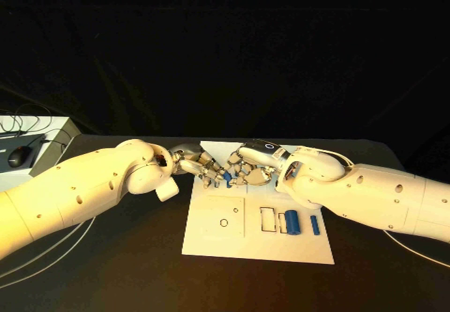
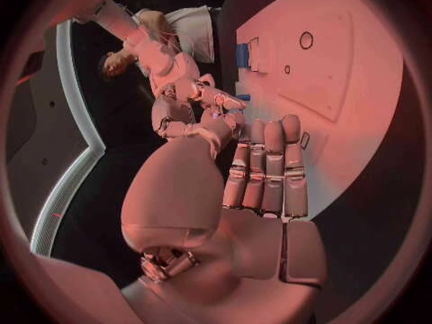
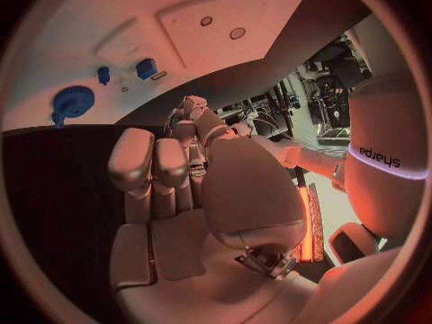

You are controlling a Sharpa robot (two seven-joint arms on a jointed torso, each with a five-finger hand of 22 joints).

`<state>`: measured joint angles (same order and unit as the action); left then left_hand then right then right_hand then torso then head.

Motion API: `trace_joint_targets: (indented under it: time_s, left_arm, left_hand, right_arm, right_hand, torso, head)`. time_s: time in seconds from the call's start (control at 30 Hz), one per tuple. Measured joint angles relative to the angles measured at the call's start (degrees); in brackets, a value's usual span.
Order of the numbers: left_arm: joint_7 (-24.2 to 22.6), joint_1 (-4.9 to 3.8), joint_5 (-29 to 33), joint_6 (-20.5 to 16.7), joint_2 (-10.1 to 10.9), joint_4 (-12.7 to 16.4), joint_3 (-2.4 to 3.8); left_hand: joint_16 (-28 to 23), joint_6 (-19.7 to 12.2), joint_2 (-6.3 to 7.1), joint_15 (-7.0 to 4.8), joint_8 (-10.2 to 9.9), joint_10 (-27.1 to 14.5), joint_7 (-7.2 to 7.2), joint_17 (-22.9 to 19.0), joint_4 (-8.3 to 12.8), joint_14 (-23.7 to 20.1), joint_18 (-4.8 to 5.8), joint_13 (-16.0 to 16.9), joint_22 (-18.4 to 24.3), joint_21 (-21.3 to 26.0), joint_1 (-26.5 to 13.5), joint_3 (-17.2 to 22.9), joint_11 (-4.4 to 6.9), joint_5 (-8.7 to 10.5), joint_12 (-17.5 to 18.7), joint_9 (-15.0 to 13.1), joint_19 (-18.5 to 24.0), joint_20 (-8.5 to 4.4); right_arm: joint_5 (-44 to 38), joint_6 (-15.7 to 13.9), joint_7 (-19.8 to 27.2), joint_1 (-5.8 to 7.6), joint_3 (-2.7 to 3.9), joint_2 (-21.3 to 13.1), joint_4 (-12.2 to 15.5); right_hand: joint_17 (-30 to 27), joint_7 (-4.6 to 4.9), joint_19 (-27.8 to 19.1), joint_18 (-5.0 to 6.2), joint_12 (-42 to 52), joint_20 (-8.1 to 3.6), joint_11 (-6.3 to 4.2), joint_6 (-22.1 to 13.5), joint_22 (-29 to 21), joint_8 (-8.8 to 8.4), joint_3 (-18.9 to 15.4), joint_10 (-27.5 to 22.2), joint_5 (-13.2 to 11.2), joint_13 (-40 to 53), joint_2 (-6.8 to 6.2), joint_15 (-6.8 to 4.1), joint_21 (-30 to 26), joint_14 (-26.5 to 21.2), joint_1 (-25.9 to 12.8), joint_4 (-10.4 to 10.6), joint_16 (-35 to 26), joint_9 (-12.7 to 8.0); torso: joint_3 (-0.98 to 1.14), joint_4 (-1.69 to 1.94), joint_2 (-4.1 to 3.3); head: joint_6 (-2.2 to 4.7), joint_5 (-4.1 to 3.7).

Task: Assemble the parts on the task board

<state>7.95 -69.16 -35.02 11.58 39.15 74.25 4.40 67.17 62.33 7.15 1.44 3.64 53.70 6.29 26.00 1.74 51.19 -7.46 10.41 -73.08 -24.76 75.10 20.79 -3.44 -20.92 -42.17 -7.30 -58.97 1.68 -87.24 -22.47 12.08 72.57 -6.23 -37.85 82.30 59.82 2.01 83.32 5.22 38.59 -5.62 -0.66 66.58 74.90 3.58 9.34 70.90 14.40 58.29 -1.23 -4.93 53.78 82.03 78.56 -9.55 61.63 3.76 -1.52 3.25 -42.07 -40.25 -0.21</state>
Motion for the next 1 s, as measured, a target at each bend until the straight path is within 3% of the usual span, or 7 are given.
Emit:
trace_joint_targets:
  time_s: [0.17, 0.6, 0.7, 0.87, 1.0]
  left_arm:
    - [0.65, 0.48, 2.27, -0.5, 0.76, 0.34, -0.02]
    - [1.63, 1.74, 5.9, -0.87, 2.68, 1.37, -0.02]
    - [1.4, 2.67, 7.68, -1.84, 3.33, 1.8, 0.0]
    - [-1.25, 4.69, 13.63, -6.13, 4.31, 3.34, -0.04]
    - [-5.38, 6.15, 20.11, -11.21, 4.58, 5.0, -0.04]
  left_hand:
    - [0.0, -2.13, 0.95, 0.22, 0.0, -1.29, 0.31, -0.04, -2.22, -0.22, 0.0, 0.48, 1.67, 2.26, 1.75, -5.23, -0.45, 0.0, -1.44, 3.23, -0.61, 0.61]
    - [0.21, -6.75, 1.09, 0.82, 0.0, -2.73, 0.65, -0.65, -4.7, -0.82, -0.01, 0.26, 2.62, 5.14, 4.35, -12.18, -1.07, 0.0, -2.59, 3.45, -1.32, 1.32]
    - [0.21, -6.94, 0.93, 1.26, 0.0, -3.34, 0.85, -0.86, -5.58, -1.26, 0.0, 0.26, 2.93, 6.14, 4.51, -14.86, -1.46, 0.2, -3.25, 3.45, -1.53, 1.52]
    - [-0.75, -5.95, -0.87, 1.62, 0.0, -4.17, 1.37, -1.86, -5.97, -1.85, -0.01, -0.65, 4.15, 8.21, 6.31, -19.14, -1.7, 0.52, -3.42, 3.45, -1.95, 1.94]
    - [-3.77, -5.07, -1.77, 1.76, 0.0, -4.22, 1.27, -3.82, -6.01, -1.98, -0.01, -3.01, 5.91, 10.62, 6.88, -22.4, -2.03, 0.52, -0.59, 3.45, -1.95, 1.94]
  right_arm:
    - [1.26, -3.37, -0.03, -0.24, -0.01, -0.23, 0.15]
    - [4.51, -9.13, -0.03, -0.87, -0.01, -0.7, -0.2]
    - [5.89, -10.57, -0.03, -1.18, 0.0, -0.78, -0.28]
    - [9.07, -13.39, 0.12, -1.81, 0.0, -0.97, -0.4]
    - [12.67, -16.35, 0.55, -2.44, 0.0, -1.08, -0.4]
  right_hand:
    - [0.09, -0.09, 0.21, -0.01, 0.0, 0.2, -0.04, 0.09, 0.02, 0.0, 0.0, 0.17, -0.01, -0.08, 0.0, 0.12, 0.02, 0.28, 0.0, 0.0, 0.0, 0.0]
    - [0.21, -0.24, 0.2, 0.0, 0.0, 0.21, -0.26, 0.24, 0.04, 0.01, -0.01, 0.15, -0.02, -0.23, -0.63, 0.12, 0.02, 0.28, -0.15, -0.01, 0.0, 0.0]
    - [0.46, -0.24, 0.2, 0.0, -0.23, 0.21, -0.27, 0.24, 0.04, 0.01, 0.0, 0.16, -0.02, -0.19, -0.7, 0.12, 0.02, 0.27, -0.23, 0.0, 0.0, 0.0]
    - [0.46, 0.14, 0.2, 0.01, -0.23, 0.21, -0.27, -0.14, 0.03, 0.01, 0.31, 0.16, -0.11, -0.07, -0.78, 0.12, 0.02, 0.27, -0.3, 0.31, -0.23, 0.01]
    - [0.37, 0.53, 0.2, 0.01, -0.23, 0.21, -0.27, -0.52, 0.03, 0.04, 0.31, 0.16, -0.11, -0.02, -0.78, 0.12, -0.43, 0.27, -0.3, 0.31, -0.67, 0.07]
  torso:
    - [-0.01, 0.02, 0.02]
    - [-0.03, -0.02, 0.01]
    - [-0.01, -0.01, 0.0]
    - [-0.04, -0.02, -0.01]
    - [-0.08, -0.02, 0.03]
  head:
    - [0.18, 0.01]
    - [0.6, 0.11]
    - [0.79, 0.14]
    - [1.21, 0.2]
    - [1.54, 0.23]
